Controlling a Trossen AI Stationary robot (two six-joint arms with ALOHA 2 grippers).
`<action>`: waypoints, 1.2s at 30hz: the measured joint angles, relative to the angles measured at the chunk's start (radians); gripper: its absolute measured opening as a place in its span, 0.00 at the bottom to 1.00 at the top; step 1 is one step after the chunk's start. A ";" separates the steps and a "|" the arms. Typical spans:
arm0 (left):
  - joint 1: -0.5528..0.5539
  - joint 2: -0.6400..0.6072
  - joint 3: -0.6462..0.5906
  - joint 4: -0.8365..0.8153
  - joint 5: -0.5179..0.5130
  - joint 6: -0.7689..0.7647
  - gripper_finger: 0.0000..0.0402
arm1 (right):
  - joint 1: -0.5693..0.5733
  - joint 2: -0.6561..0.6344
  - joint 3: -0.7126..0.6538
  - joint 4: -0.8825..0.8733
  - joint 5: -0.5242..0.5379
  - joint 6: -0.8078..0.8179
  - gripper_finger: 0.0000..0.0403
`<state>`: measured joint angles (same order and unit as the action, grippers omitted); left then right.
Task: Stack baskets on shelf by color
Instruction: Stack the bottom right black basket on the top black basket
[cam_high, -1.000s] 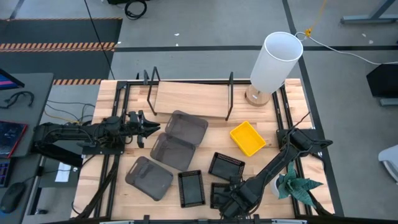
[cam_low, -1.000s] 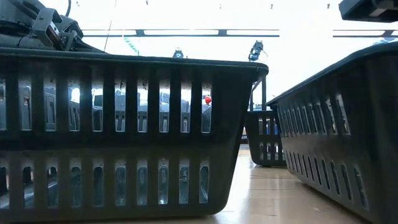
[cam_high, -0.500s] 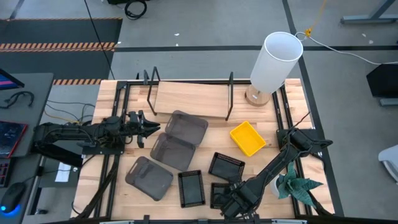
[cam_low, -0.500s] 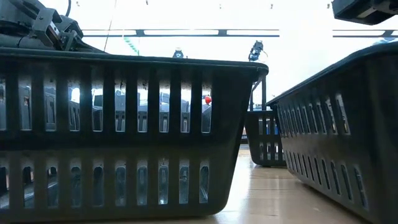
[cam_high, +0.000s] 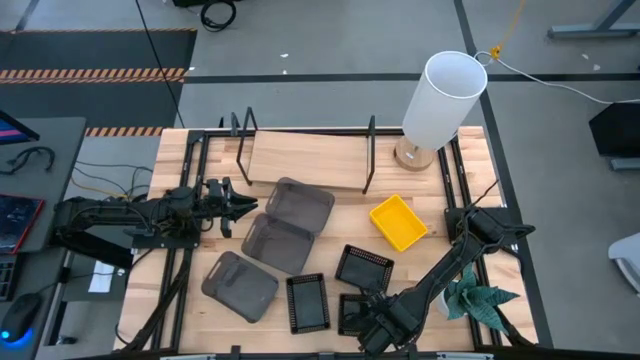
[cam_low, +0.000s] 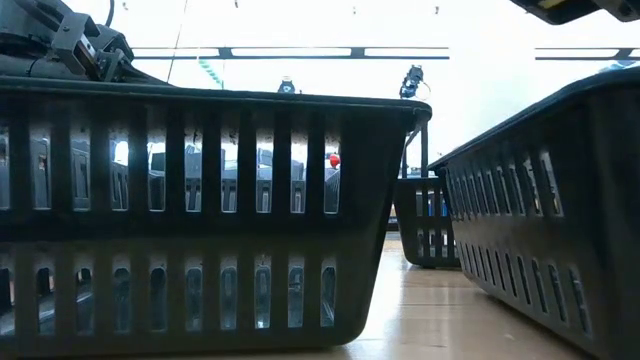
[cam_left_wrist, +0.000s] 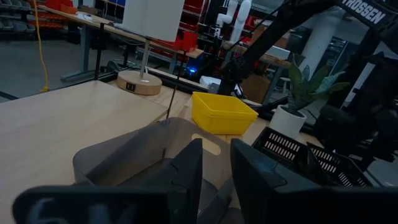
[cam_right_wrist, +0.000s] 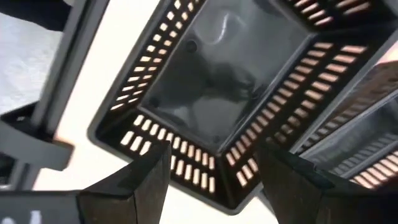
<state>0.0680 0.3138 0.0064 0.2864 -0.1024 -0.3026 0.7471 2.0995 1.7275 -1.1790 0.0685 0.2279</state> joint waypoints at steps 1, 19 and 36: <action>0.000 0.000 0.000 0.000 0.000 0.001 0.22 | 0.004 0.000 -0.007 0.005 0.008 -0.013 0.59; 0.000 0.000 0.000 0.000 0.000 0.000 0.23 | 0.042 -0.045 -0.013 -0.053 0.024 -0.037 0.54; 0.000 0.000 0.000 0.000 0.000 0.000 0.21 | 0.162 -0.040 -0.039 -0.044 0.116 -0.250 0.51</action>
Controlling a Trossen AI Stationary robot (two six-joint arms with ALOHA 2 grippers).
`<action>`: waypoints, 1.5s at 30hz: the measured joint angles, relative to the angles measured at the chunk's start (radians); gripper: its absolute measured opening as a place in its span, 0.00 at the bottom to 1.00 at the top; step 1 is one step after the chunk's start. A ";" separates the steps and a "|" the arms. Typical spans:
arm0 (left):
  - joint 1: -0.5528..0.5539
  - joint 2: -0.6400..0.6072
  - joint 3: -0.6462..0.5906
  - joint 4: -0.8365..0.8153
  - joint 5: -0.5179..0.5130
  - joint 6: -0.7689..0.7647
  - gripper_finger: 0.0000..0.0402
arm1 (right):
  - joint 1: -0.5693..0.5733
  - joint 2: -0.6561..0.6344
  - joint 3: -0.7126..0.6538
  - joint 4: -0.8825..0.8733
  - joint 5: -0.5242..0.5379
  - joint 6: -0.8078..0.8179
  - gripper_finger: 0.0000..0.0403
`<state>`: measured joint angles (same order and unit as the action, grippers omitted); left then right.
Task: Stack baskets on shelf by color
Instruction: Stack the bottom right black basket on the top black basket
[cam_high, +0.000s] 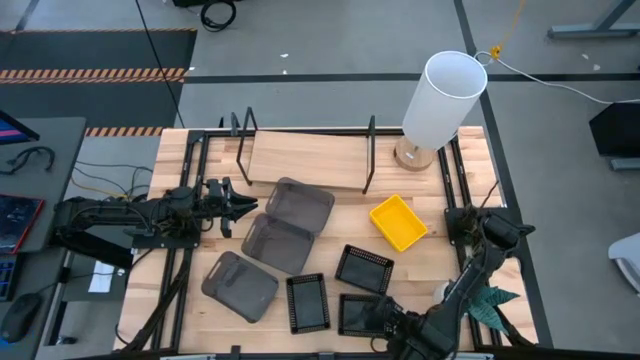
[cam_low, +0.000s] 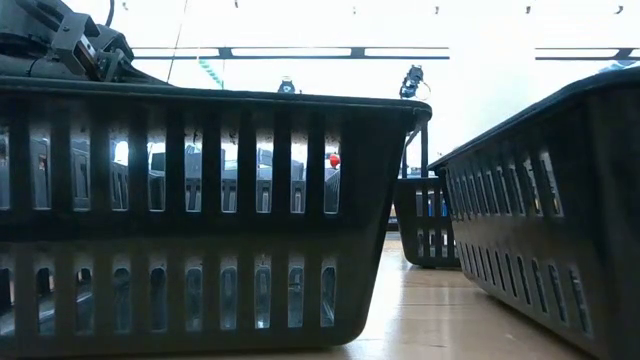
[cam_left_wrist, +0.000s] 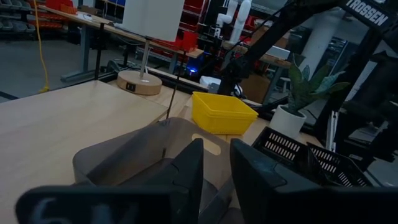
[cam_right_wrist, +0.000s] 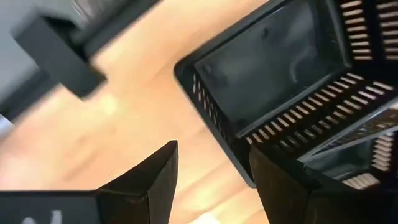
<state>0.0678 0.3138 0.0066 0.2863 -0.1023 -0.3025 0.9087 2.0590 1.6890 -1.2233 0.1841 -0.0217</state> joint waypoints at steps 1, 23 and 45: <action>0.000 0.000 0.000 0.000 0.000 0.000 0.21 | 0.006 0.000 -0.018 0.011 0.016 -0.028 0.51; 0.000 0.000 0.000 0.000 0.000 0.001 0.22 | -0.038 0.002 -0.253 0.345 0.039 -0.466 0.41; 0.000 0.000 0.000 0.000 0.000 0.000 0.21 | -0.053 -0.111 -0.265 0.349 -0.005 -0.435 0.02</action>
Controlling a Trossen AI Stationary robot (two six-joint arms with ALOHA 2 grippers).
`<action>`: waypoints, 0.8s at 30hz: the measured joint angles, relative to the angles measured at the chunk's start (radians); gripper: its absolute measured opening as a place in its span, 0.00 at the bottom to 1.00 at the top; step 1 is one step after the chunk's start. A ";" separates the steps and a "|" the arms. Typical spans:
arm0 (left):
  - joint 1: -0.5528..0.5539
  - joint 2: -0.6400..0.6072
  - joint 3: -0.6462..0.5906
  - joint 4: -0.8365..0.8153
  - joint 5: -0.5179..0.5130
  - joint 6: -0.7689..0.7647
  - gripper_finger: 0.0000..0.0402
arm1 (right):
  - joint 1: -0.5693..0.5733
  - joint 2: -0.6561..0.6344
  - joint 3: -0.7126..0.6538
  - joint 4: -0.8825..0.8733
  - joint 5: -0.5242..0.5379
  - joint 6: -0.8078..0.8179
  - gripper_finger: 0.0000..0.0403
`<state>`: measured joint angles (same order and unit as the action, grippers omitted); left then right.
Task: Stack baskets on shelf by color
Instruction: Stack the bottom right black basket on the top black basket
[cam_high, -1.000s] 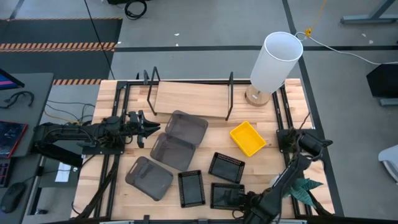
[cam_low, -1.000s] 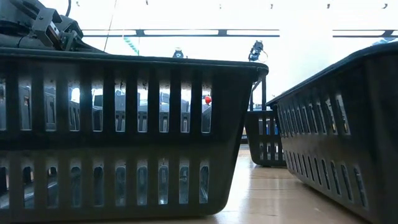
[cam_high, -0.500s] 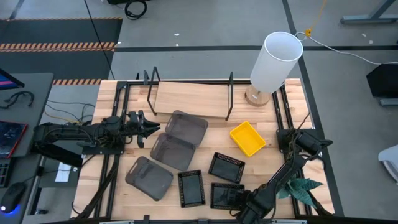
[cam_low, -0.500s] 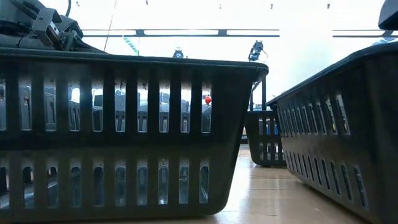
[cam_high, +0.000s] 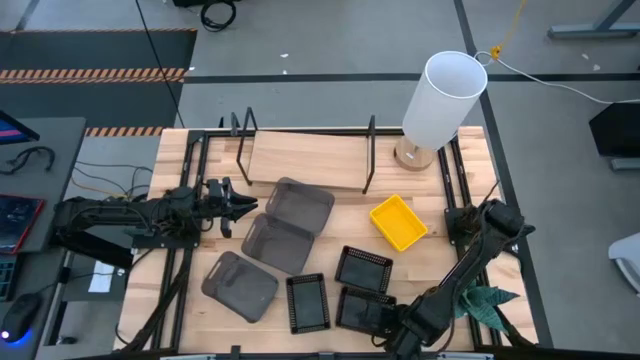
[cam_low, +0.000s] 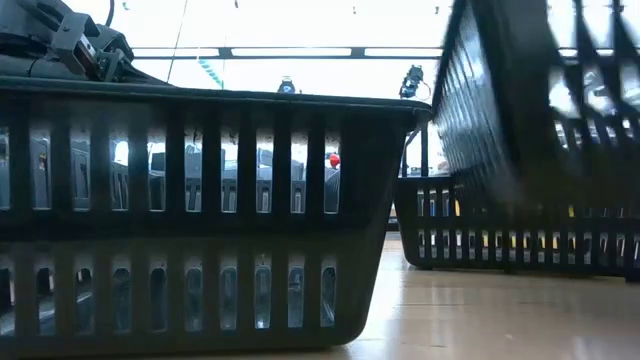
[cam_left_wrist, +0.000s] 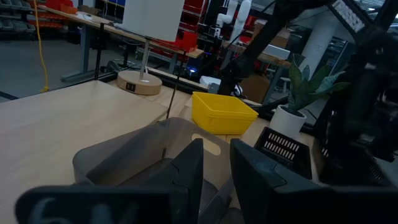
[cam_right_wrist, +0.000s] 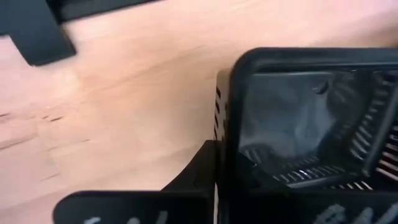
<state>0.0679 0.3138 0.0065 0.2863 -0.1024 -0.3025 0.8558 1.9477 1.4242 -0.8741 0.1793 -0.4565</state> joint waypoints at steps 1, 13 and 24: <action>0.000 0.000 0.000 0.000 0.000 0.000 0.22 | 0.000 -0.020 0.000 -0.001 0.011 0.014 0.02; 0.000 0.000 0.000 0.000 0.000 0.000 0.21 | -0.085 -0.138 0.001 -0.193 0.163 0.114 0.01; 0.000 0.000 0.000 0.000 0.000 0.000 0.23 | -0.178 -0.134 -0.069 -0.242 0.062 -0.093 0.01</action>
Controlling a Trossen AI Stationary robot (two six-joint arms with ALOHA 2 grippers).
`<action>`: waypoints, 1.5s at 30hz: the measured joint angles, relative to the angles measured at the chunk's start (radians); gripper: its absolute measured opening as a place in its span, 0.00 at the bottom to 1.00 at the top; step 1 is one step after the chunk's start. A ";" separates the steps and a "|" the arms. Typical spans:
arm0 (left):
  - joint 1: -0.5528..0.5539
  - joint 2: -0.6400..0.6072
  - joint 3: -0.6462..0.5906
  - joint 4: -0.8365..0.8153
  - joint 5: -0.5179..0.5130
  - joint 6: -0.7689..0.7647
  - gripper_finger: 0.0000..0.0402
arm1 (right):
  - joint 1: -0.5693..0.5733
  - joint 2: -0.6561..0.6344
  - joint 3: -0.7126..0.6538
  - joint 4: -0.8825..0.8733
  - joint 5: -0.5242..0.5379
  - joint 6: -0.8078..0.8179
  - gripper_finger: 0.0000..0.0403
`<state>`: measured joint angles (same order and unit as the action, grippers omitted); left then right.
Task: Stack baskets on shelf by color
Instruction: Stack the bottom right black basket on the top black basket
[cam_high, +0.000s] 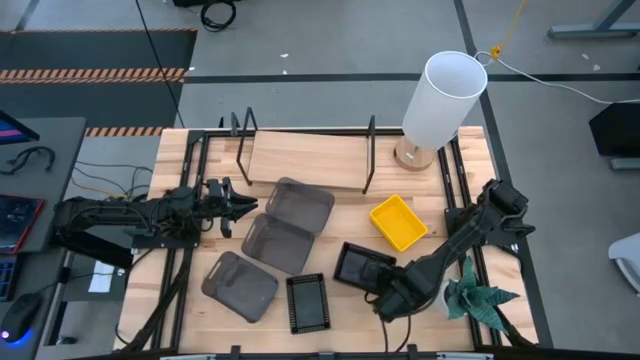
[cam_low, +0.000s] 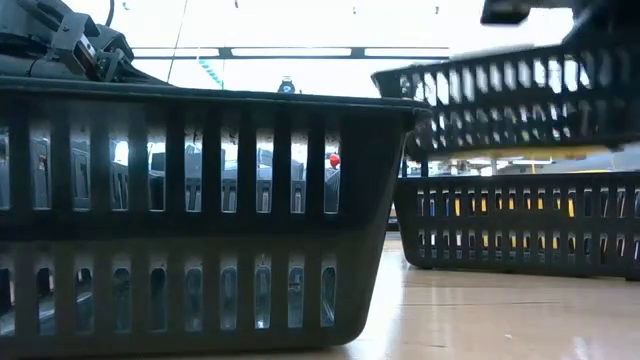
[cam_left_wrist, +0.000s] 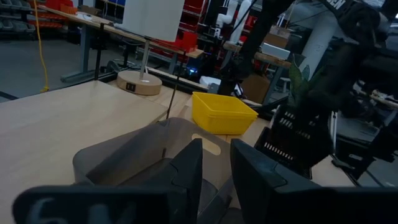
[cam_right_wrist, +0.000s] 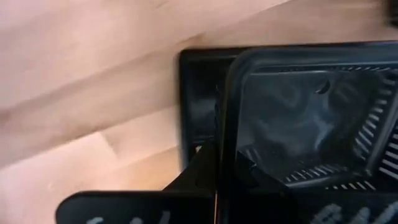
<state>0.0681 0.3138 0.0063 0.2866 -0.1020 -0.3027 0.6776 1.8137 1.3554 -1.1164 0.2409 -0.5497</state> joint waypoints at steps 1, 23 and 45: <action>0.000 0.000 0.000 0.000 0.000 0.000 0.23 | -0.003 0.000 -0.007 -0.009 -0.009 -0.016 0.01; 0.000 0.000 0.000 0.000 0.000 0.001 0.21 | -0.032 0.000 -0.023 -0.001 -0.030 -0.115 0.12; 0.000 0.000 0.000 0.000 0.000 0.000 0.21 | -0.054 0.000 -0.023 0.031 -0.044 -0.093 0.21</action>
<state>0.0678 0.3138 0.0064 0.2866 -0.1021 -0.3023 0.6233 1.8141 1.3323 -1.0855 0.1970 -0.6425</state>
